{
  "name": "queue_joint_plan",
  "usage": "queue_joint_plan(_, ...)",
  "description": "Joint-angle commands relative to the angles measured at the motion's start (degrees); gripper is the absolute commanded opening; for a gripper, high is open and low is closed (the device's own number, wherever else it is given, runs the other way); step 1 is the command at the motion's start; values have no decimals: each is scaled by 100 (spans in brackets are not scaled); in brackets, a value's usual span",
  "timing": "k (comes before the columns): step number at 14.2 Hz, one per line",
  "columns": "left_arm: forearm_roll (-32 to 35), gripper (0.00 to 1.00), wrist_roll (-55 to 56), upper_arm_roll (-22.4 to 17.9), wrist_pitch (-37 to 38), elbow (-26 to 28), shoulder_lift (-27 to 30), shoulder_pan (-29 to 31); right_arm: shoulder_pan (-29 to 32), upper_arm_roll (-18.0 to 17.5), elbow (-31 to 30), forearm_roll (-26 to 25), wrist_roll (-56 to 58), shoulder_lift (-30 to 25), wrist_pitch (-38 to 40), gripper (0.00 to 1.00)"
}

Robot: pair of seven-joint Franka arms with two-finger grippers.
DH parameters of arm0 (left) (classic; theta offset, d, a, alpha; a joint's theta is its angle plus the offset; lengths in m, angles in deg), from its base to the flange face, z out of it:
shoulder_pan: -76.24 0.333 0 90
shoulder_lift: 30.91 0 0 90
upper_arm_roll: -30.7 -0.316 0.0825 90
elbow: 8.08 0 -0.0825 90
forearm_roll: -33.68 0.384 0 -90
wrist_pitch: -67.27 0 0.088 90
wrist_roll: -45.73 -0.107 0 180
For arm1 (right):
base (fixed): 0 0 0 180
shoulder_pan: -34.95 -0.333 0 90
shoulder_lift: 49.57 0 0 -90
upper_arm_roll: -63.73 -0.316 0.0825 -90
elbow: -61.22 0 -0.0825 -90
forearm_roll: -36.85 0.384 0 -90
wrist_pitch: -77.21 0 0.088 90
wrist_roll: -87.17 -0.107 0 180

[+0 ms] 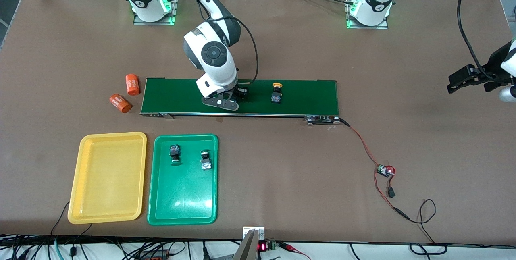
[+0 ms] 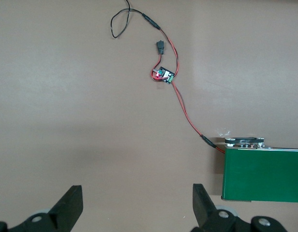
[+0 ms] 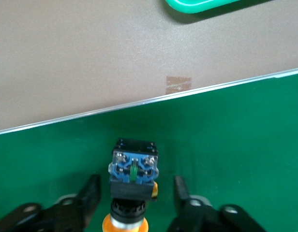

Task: Sort buttons by color to trays
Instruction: 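Grasp the orange-capped button on the belt with the right gripper, then carry the orange-capped button into the yellow tray and open the right gripper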

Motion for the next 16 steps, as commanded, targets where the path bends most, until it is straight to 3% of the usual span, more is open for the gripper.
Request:
queue_joint_plan(1, -63, 100, 43, 51, 99, -66, -40, -46, 74, -9, 12, 10, 285, 88, -58, 26)
queue_joint_plan(4, -124, 100, 43, 156, 64, -127, -40, -37, 118, 43, 30, 10, 347, 80, -15, 8)
queue_joint_plan(7, -134, 100, 43, 200, 56, -127, -49, -37, 556, 61, 187, -34, 1310, -78, 414, 7)
queue_joint_plan(16, -90, 100, -36, 200, 117, -118, -22, 7, 2981, 140, 539, -43, 4729, -316, 943, 7)
